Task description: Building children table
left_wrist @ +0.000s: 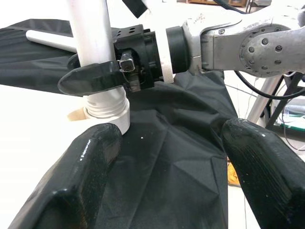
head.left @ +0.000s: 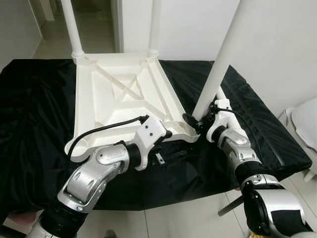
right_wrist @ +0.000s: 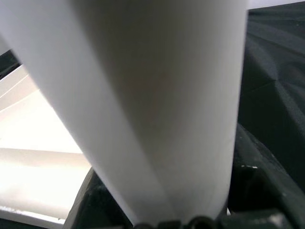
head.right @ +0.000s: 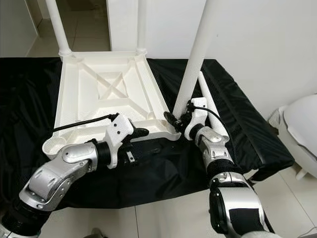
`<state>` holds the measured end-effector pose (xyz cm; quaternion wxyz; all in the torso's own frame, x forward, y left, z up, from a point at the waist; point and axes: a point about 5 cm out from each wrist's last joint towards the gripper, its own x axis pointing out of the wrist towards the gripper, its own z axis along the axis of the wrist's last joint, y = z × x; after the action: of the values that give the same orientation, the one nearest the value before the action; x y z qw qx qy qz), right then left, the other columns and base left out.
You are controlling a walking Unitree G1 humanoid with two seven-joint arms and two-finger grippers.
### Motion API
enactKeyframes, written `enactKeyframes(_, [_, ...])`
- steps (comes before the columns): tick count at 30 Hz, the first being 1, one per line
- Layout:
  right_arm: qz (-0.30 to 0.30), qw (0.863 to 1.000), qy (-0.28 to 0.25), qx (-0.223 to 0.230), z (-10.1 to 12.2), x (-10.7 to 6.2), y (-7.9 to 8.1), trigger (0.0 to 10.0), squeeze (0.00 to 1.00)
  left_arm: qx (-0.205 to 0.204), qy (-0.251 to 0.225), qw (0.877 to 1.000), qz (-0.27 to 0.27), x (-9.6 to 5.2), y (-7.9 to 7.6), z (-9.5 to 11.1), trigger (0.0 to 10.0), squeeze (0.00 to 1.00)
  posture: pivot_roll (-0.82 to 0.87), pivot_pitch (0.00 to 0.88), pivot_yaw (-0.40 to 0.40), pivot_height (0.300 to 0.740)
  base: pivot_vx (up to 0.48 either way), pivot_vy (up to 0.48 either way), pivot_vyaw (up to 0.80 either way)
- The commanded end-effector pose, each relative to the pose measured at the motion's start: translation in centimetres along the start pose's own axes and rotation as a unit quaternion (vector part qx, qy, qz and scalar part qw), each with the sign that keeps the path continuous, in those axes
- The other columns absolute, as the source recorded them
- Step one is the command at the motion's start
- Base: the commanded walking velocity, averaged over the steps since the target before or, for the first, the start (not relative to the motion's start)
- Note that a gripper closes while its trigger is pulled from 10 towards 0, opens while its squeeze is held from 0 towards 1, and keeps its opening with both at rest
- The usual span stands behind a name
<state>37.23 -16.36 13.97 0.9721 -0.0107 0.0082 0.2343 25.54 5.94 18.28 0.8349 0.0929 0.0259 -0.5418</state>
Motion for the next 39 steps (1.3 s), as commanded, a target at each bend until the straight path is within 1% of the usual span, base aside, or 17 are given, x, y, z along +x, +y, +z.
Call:
enactKeyframes(1, [-0.054,0.998,0.011,0.032,-0.9,-0.7,-0.8,0.0,0.0,0.005,0.001,1.0,-0.001,0.2,0.2,0.0,10.0,0.0,-0.04,0.02,-0.082,0.74,0.0,0.0,0.0])
enactKeyframes(2, [-0.083,0.996,0.006,0.037,-0.9,-0.8,-0.5,0.0,0.0,0.005,0.001,1.0,-0.002,0.3,0.2,0.0,10.0,0.0,-0.05,0.018,-0.084,0.74,0.0,0.0,0.0])
enactKeyframes(3, [-0.083,0.996,0.006,0.037,-0.9,-0.8,-0.5,0.0,0.0,0.005,0.001,1.0,-0.002,0.3,0.2,0.0,10.0,0.0,-0.05,0.018,-0.084,0.74,0.0,0.0,0.0])
enactKeyframes(7, [-0.184,0.982,-0.021,0.032,-0.5,-0.9,1.3,0.0,0.0,0.007,-0.001,1.0,-0.005,0.5,0.3,0.1,10.0,0.0,-0.05,0.009,-0.079,0.74,0.0,0.0,0.0])
enactKeyframes(8, [-0.184,0.982,-0.021,0.032,-0.5,-0.9,1.3,0.0,0.0,0.007,-0.001,1.0,-0.005,0.5,0.3,0.1,10.0,0.0,-0.05,0.009,-0.079,0.74,0.0,0.0,0.0])
enactKeyframes(11, [-0.253,0.966,-0.029,0.034,-0.5,-0.5,2.5,0.0,0.0,0.002,-0.008,1.0,-0.007,0.6,0.4,0.3,10.0,0.0,-0.06,0.004,-0.062,0.74,0.0,0.0,0.0])
enactKeyframes(14, [-0.268,0.962,-0.031,0.034,-0.4,-0.5,2.8,0.0,0.0,0.0,-0.01,1.0,-0.008,0.7,0.4,0.4,10.0,0.0,-0.06,0.004,-0.062,0.74,0.0,0.0,0.0])
enactKeyframes(16, [-0.298,0.953,-0.032,0.049,-0.6,-0.2,3.8,0.0,0.0,0.005,-0.011,1.0,-0.014,0.9,0.3,0.5,10.0,0.0,-0.06,0.012,-0.054,0.74,0.0,0.0,0.0])
enactKeyframes(23, [-0.318,0.945,-0.029,0.069,-0.5,-0.1,4.6,0.0,0.0,0.009,-0.011,1.0,-0.016,1.0,0.4,0.6,10.0,0.0,-0.06,0.013,-0.047,0.74,0.0,0.0,0.0])
enactKeyframes(24, [-0.314,0.946,-0.03,0.071,-0.2,0.1,5.0,1.9,0.0,0.009,-0.01,1.0,-0.017,0.9,0.4,0.7,10.0,0.0,-0.06,0.016,-0.04,0.74,0.0,0.0,0.0])
enactKeyframes(25, [-0.303,0.95,-0.035,0.071,0.0,0.2,5.4,10.0,0.0,0.01,-0.008,1.0,-0.016,0.8,0.5,0.6,10.0,0.0,-0.05,0.019,-0.04,0.74,0.0,0.0,0.0])
enactKeyframes(27, [-0.29,0.953,-0.036,0.074,0.0,0.2,5.8,10.0,0.0,0.01,-0.005,1.0,-0.01,0.5,0.7,0.5,10.0,0.0,-0.05,0.021,-0.043,0.74,0.0,0.0,0.0])
enactKeyframes(28, [-0.283,0.955,-0.034,0.076,-0.1,0.1,5.9,10.0,0.36,0.01,-0.004,1.0,-0.007,0.4,0.8,0.4,10.0,0.0,-0.04,0.022,-0.047,0.74,0.0,0.0,0.0])
enactKeyframes(29, [-0.283,0.955,-0.034,0.076,-0.1,0.1,5.9,10.0,0.36,0.01,-0.004,1.0,-0.007,0.4,0.8,0.4,10.0,0.0,-0.04,0.022,-0.047,0.74,0.0,0.0,0.0])
enactKeyframes(30, [-0.263,0.961,-0.037,0.082,-0.1,0.0,6.0,10.0,1.0,0.006,-0.009,1.0,-0.001,0.4,0.8,0.5,10.0,0.0,-0.03,0.023,-0.05,0.74,0.0,0.0,0.0])
enactKeyframes(35, [-0.242,0.966,-0.046,0.082,0.0,-0.1,6.0,10.0,1.0,0.005,-0.013,1.0,0.005,0.3,0.8,0.7,10.0,0.0,-0.03,0.019,-0.06,0.74,0.0,0.0,0.0])
enactKeyframes(39, [-0.192,0.978,-0.052,0.069,-0.1,-0.6,5.1,10.0,1.0,0.001,-0.015,1.0,0.018,0.3,0.9,0.7,10.0,0.0,-0.02,0.019,-0.06,0.74,0.0,0.0,0.0])
